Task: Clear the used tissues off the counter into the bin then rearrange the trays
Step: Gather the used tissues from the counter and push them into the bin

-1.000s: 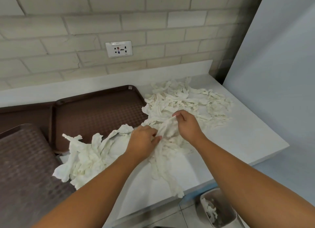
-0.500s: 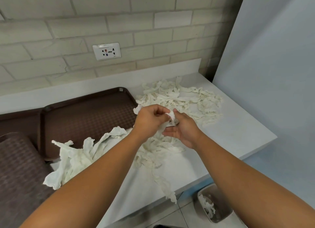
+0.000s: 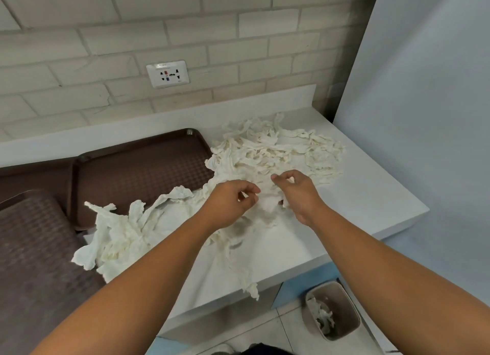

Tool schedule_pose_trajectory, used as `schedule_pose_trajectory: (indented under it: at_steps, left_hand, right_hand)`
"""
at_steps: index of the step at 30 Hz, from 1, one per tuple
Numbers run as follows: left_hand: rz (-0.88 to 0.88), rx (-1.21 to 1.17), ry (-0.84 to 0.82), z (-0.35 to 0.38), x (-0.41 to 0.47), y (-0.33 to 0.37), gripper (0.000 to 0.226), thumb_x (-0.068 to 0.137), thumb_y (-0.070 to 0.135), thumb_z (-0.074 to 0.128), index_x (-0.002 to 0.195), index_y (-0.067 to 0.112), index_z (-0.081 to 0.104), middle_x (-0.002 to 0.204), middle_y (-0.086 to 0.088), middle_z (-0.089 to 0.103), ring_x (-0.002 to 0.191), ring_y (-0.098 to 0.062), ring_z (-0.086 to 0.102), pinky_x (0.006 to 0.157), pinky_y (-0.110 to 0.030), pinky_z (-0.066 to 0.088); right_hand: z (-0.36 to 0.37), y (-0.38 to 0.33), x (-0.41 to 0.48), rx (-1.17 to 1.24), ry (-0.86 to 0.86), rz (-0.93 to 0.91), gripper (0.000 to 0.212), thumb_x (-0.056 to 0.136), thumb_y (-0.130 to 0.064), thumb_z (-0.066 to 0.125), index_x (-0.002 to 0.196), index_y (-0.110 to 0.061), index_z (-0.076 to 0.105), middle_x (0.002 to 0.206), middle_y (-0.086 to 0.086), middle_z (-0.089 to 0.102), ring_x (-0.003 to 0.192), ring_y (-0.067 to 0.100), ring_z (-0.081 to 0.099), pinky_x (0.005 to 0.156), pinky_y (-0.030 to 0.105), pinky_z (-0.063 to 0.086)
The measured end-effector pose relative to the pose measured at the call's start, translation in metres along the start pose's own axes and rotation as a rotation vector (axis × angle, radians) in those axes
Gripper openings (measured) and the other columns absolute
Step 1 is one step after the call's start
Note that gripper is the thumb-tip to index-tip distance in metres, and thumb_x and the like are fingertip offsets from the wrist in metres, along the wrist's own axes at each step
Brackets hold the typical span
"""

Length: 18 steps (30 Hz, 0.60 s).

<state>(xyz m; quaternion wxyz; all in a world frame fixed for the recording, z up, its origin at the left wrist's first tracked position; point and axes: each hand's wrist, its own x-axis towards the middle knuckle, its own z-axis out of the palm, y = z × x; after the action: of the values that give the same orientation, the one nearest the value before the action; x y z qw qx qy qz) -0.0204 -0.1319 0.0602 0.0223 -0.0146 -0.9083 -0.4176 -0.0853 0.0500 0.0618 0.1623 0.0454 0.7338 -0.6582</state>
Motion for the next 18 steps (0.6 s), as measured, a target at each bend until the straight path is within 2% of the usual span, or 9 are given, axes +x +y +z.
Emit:
schedule_pose_trajectory:
  at_steps: [2,4,6,7,10,13,15,18]
  left_hand:
    - [-0.037,0.075,0.038,0.000,-0.013,-0.005,0.012,0.092,0.031,0.066,0.103,0.033,0.072,0.094,0.019,0.067,0.080,0.001,0.061,0.070,-0.009,0.044]
    - [-0.087,0.166,0.065,0.002,-0.031,-0.008,0.009,0.092,0.029,0.065,0.098,0.033,0.071,0.090,0.018,0.067,0.075,0.001,0.060,0.067,-0.011,0.042]
    - [-0.156,0.256,0.074,0.009,-0.050,-0.010,0.005,0.091,0.029,0.064,0.091,0.030,0.069,0.085,0.015,0.067,0.074,-0.003,0.060,0.065,-0.015,0.042]
    - [-0.195,0.302,0.075,0.014,-0.060,-0.011,0.005,0.090,0.032,0.065,0.089,0.028,0.068,0.085,0.013,0.066,0.076,-0.006,0.061,0.066,-0.017,0.043]
    - [-0.380,0.413,0.049,0.034,-0.088,-0.013,0.028,0.084,0.047,0.071,0.091,0.023,0.059,0.088,0.006,0.060,0.078,-0.014,0.057,0.064,-0.024,0.042]
    - [-0.534,0.438,0.017,0.058,-0.108,-0.010,0.050,0.075,0.055,0.077,0.101,0.021,0.051,0.095,0.003,0.054,0.083,-0.018,0.055,0.068,-0.028,0.040]
    - [-0.575,0.427,0.014,0.073,-0.113,-0.010,0.053,0.077,0.049,0.078,0.113,0.019,0.051,0.106,-0.001,0.055,0.095,-0.023,0.058,0.077,-0.030,0.045]
    - [-0.554,0.451,0.032,0.083,-0.113,-0.010,0.029,0.091,0.024,0.065,0.117,0.012,0.060,0.112,-0.007,0.066,0.100,-0.024,0.063,0.086,-0.029,0.049]
  right_hand:
    - [-0.007,0.009,-0.003,-0.123,-0.018,-0.068,0.016,0.084,-0.022,0.074,0.086,-0.015,0.061,0.107,0.006,0.066,0.087,0.022,0.067,0.062,0.030,0.051]
    - [-0.014,0.016,-0.009,-0.160,-0.061,-0.109,0.010,0.086,-0.011,0.070,0.086,-0.012,0.060,0.096,0.014,0.070,0.074,0.021,0.071,0.065,0.027,0.051]
    - [-0.021,0.021,-0.015,-0.195,-0.100,-0.129,0.005,0.089,-0.006,0.064,0.092,-0.006,0.060,0.092,0.016,0.068,0.059,0.019,0.068,0.056,0.019,0.048]
    - [-0.023,0.023,-0.017,-0.213,-0.112,-0.138,0.004,0.090,-0.006,0.063,0.093,-0.005,0.060,0.095,0.015,0.068,0.056,0.019,0.065,0.052,0.020,0.047]
    - [-0.029,0.032,-0.024,-0.210,-0.138,-0.150,0.004,0.092,-0.011,0.062,0.088,-0.009,0.061,0.110,0.010,0.064,0.059,0.018,0.056,0.050,0.025,0.047]
    - [-0.036,0.041,-0.031,-0.270,-0.150,-0.169,0.010,0.094,-0.023,0.062,0.087,-0.016,0.059,0.114,0.003,0.065,0.071,0.012,0.054,0.055,0.021,0.039]
    - [-0.039,0.044,-0.038,-0.311,-0.157,-0.174,0.015,0.095,-0.028,0.061,0.092,-0.014,0.059,0.112,0.001,0.064,0.068,0.007,0.052,0.053,0.021,0.036]
    - [-0.049,0.048,-0.047,-0.400,-0.181,-0.188,0.015,0.098,-0.027,0.055,0.095,-0.013,0.060,0.104,0.002,0.068,0.072,0.013,0.056,0.052,0.022,0.038]
